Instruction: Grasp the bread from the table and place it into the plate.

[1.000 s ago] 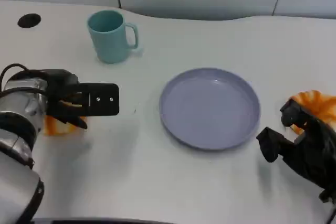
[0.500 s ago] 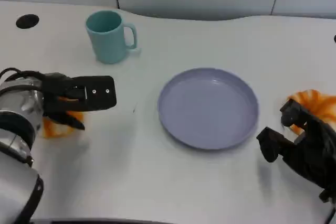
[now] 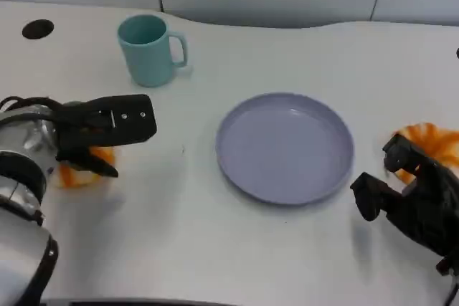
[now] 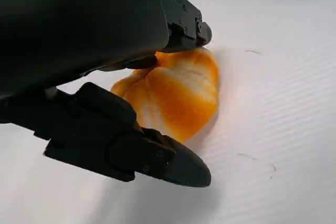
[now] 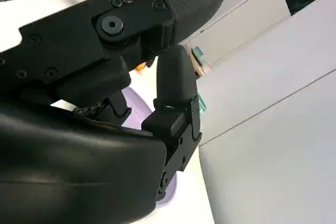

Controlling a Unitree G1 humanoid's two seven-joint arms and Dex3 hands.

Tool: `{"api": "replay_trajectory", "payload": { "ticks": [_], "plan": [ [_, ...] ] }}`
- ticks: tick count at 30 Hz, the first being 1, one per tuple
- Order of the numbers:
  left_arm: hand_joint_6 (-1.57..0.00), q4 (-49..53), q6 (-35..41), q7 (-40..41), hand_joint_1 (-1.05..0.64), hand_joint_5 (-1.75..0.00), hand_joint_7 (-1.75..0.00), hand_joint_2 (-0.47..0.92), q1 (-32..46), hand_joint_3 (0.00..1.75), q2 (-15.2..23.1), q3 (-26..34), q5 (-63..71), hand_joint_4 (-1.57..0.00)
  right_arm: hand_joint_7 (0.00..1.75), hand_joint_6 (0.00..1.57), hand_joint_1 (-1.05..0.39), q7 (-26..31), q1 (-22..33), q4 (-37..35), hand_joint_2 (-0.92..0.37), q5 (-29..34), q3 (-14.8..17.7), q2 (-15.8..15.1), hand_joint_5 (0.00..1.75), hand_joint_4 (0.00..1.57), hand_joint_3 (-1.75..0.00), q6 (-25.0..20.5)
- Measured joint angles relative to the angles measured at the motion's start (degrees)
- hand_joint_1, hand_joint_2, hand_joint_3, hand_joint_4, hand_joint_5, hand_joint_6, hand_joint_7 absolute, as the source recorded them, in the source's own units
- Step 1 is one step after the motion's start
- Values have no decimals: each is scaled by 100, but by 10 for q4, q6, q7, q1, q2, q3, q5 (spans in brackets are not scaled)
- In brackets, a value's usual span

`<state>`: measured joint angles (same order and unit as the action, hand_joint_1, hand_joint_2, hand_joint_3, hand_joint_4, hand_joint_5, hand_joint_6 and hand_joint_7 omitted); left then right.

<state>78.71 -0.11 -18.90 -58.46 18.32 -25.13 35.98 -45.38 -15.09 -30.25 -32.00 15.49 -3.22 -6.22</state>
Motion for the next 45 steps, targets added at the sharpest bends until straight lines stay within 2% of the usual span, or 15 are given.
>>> {"api": "replay_trajectory", "payload": {
  "ticks": [1, 2, 3, 5, 11, 17, 20, 25, 29, 33, 38, 39, 40, 42, 45],
  "plan": [
    [-36, 0, 0, 0, -55, -6, -2, 91, 0, 1, 0, 3, -1, -52, 175, 64, -41, 0, 0, 0, -89, 0, 0, 0, 175, 90, 0, 0],
    [-45, 0, 0, 0, -52, -9, -7, 91, 0, 1, 0, 5, -2, -59, 175, 64, -41, -1, 0, 0, -89, 0, 0, 0, 175, 90, 0, 0],
    [-66, 0, -1, 0, -44, -12, -9, 90, 0, 0, 0, 5, -3, -75, 175, 64, -42, -1, 0, 0, -89, 0, 0, 0, 175, 90, 0, 0],
    [-82, 0, -5, 12, -38, -6, -6, 90, 1, 0, 0, 1, 2, -80, 175, 64, -42, -1, 0, 0, -89, 0, 0, 0, 175, 89, 0, 0],
    [-89, 1, -10, 28, -31, -5, -4, 87, 1, 0, -2, -17, 17, -87, 175, 63, -41, -2, 0, 0, -89, 0, 0, 0, 175, 88, 0, 0],
    [-90, 1, -10, 28, -30, -4, -2, 87, 1, 0, -2, -18, 17, -88, 175, 63, -41, -3, 0, 0, -90, 0, 0, 0, 175, 88, 0, 0],
    [-84, 1, -12, 32, -27, -4, -1, 92, 1, 9, -2, -15, 15, -91, 175, 62, -41, -3, 0, 0, -90, 0, 0, 0, 175, 88, -1, 0],
    [-87, 1, -15, 39, -21, -6, -2, 91, 4, 4, -3, -4, 9, -101, 175, 63, -40, -3, 1, 0, -90, 0, 0, 0, 175, 89, 0, 1],
    [-87, 1, -16, 39, -22, -3, -1, 92, 4, 5, -6, 2, 7, -97, 175, 63, -41, -3, 1, 1, -90, -1, 0, 0, 175, 89, 0, 1],
    [-101, 1, -31, 52, -16, -5, -9, 90, 9, 3, -8, 8, 2, -102, 175, 64, -42, -2, 1, 1, -89, 0, 0, 0, 175, 90, 0, 1],
    [-102, 1, -38, 60, -15, -5, -9, 91, 12, 2, -7, 13, -4, -103, 175, 64, -42, 1, 1, 1, -89, 0, -1, 0, 175, 90, 0, 1],
    [-93, 1, -38, 60, -11, -71, -5, 87, 12, 2, -7, 13, -4, -89, 175, 63, -42, 1, 1, 1, -89, 0, -1, 0, 175, 90, 0, 1],
    [-87, 2, -41, 66, -10, -106, -3, 87, 12, 2, -8, 16, -6, -79, 175, 63, -41, 1, 1, 1, -89, 0, 0, 0, 175, 89, 0, 1],
    [-78, 1, -55, 87, -7, -135, -1, 87, 14, 1, -11, 26, -13, -70, 175, 63, -41, 0, 1, 1, -90, 0, 0, 0, 175, 89, 0, 1],
    [-81, -1, -70, 109, -6, -148, -3, 87, 15, 1, -17, 31, -21, -67, 175, 62, -41, -1, 1, 1, -90, 0, 0, 0, 175, 89, 0, 1]
  ]
}}
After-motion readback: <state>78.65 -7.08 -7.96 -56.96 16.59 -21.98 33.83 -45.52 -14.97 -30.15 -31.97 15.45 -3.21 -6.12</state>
